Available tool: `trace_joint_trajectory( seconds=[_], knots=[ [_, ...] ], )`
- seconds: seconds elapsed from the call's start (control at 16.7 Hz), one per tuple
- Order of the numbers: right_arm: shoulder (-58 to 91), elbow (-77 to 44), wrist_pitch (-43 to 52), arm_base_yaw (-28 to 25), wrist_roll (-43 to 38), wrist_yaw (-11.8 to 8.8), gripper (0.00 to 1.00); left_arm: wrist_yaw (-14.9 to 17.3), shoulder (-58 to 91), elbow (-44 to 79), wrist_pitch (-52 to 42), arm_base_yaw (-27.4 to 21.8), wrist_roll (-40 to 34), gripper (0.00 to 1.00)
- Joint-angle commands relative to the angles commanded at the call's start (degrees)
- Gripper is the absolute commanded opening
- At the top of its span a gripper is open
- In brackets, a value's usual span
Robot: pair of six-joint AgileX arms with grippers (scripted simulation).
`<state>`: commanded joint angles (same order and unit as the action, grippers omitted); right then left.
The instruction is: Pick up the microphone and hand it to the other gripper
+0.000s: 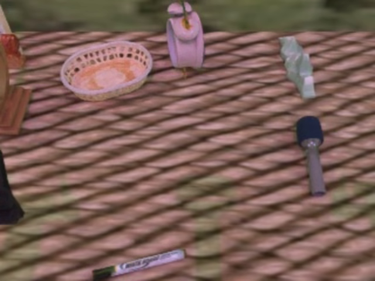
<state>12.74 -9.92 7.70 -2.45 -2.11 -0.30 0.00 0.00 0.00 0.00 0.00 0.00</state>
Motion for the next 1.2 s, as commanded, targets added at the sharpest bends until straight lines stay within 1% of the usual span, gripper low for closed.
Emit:
trace_joint_trajectory(
  seconds=[0.18, 0.6, 0.78, 1.02, 1.2],
  knots=[
    [14.35, -9.67, 6.98, -2.27, -2.39, -0.34, 1.0, 0.0, 0.0, 0.0, 0.0, 0.0, 0.0, 1.0],
    [56.07, -36.31, 23.81, -8.12, -9.8, -1.97, 1.0, 0.0, 0.0, 0.0, 0.0, 0.0, 0.0, 1.0],
    [71.69, -46.39, 30.33, -10.3, -12.57, -2.55, 1.0, 0.0, 0.0, 0.0, 0.0, 0.0, 0.0, 1.0],
    [86.18, -55.98, 37.37, -12.44, -15.16, -2.79, 1.0, 0.0, 0.0, 0.0, 0.0, 0.0, 0.0, 1.0],
    [91.33, -59.52, 40.31, -13.25, -16.14, -2.75, 1.0, 0.0, 0.0, 0.0, 0.0, 0.0, 0.0, 1.0]
  ],
)
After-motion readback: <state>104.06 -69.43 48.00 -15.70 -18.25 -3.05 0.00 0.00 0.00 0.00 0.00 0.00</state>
